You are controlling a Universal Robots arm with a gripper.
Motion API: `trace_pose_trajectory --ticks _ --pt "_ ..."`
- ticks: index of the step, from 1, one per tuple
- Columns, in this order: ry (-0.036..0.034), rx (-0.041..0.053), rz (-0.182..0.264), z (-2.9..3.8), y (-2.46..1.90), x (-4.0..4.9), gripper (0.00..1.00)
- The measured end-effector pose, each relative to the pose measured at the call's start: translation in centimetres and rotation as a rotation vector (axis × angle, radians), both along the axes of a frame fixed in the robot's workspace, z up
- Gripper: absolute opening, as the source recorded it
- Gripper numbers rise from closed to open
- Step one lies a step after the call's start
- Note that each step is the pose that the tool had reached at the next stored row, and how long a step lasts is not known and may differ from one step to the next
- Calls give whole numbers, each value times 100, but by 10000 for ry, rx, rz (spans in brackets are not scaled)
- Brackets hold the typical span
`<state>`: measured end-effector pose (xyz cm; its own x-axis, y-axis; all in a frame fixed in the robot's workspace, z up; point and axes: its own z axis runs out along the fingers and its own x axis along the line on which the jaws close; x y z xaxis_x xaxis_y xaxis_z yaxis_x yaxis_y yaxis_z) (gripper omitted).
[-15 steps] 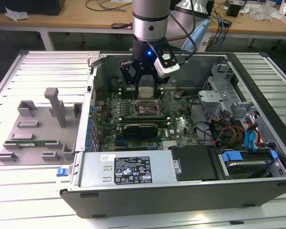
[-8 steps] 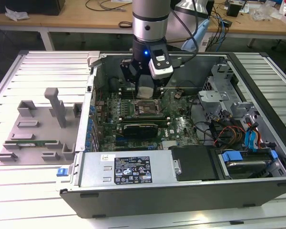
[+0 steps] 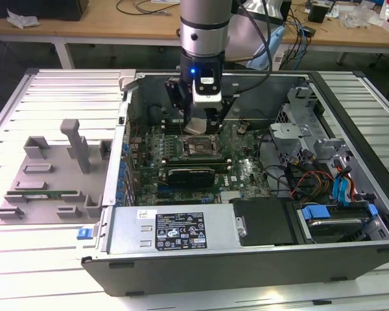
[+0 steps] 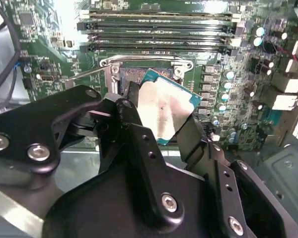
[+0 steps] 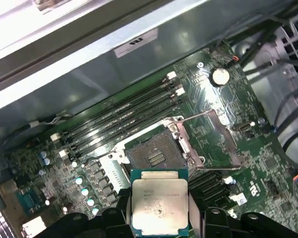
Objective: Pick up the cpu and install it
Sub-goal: 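Place the cpu into insertion slot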
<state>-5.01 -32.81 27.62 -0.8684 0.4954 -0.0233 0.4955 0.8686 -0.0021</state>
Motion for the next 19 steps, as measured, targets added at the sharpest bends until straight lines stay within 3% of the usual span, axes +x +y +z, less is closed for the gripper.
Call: trace_pose_trajectory --ticks 6,14,19 --pt "0 0 -1610 -8 0 0 55" --pt "0 0 -2791 -14 0 0 55" --pt "0 0 -4173 -21 0 0 55"
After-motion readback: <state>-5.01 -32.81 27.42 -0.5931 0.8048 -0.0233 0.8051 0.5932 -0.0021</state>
